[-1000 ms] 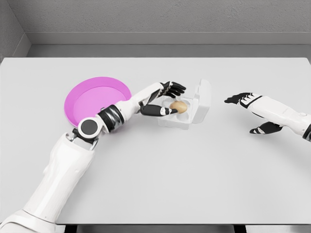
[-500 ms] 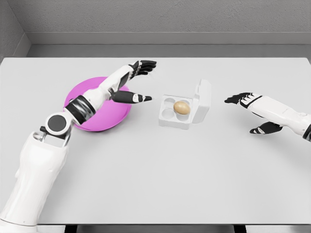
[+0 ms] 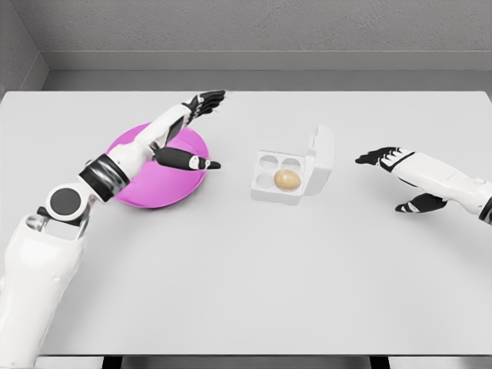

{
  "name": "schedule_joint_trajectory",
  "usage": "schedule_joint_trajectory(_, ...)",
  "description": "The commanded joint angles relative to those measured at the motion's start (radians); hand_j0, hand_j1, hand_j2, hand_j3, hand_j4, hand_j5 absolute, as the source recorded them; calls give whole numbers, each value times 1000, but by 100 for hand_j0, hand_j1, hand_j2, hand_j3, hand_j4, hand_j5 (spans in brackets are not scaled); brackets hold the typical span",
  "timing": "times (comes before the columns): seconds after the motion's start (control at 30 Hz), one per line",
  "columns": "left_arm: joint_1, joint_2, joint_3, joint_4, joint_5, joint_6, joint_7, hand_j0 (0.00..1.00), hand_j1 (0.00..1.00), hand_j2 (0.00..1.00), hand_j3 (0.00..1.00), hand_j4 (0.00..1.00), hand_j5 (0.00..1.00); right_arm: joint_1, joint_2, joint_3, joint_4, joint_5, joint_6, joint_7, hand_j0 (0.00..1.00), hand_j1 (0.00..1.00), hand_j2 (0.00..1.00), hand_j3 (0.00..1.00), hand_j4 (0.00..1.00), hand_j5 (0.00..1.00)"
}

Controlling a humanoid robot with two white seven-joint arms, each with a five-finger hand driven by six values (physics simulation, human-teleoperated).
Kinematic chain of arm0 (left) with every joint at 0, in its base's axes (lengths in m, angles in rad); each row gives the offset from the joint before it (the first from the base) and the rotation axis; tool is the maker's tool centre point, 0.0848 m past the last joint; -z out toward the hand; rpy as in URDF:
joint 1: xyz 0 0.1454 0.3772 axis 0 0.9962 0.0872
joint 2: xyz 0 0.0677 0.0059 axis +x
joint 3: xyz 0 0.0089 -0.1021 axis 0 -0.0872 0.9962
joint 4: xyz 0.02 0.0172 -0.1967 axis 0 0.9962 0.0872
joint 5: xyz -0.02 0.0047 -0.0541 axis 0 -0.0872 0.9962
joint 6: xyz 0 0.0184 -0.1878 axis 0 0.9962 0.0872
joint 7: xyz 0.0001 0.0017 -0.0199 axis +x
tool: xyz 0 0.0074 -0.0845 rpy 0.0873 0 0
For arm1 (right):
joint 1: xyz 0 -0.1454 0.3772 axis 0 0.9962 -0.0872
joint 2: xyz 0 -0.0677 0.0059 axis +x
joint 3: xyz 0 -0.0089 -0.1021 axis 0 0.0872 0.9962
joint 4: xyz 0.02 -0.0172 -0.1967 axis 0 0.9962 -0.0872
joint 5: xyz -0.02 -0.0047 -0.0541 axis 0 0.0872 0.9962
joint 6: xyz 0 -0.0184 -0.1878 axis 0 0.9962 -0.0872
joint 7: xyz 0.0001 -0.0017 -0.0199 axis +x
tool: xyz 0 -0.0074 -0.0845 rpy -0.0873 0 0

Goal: Pack egg into the box and close the box lid

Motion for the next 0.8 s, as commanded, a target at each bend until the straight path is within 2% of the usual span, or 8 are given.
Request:
schedule_joint_trajectory(0.0,2,92,12,-50,75,-2,0,100,100,100,100,100,100,0,-1,0,0,-7,2,-1,100,100,100,100,100,100)
schedule_joint_trajectory(0.27,43,251,80,-76,140,-60,-8,100,100,100,100,100,100,8,-3,0,-3,-8,2,1,100,100,100,100,100,100)
schedule_joint_trajectory(0.47,147,373,172,-73,140,-203,-9,100,100,100,100,100,100,9,-1,4,-18,-11,2,-1,100,100,100,100,100,100)
schedule_joint_trajectory(0.6,170,387,192,-67,137,-231,-9,100,100,100,100,100,100,9,-1,4,-14,-10,2,-1,100,100,100,100,100,100)
schedule_joint_trajectory(0.77,172,388,195,-59,132,-228,-9,100,100,100,100,100,100,8,2,15,-18,-11,2,-2,100,100,100,100,100,100)
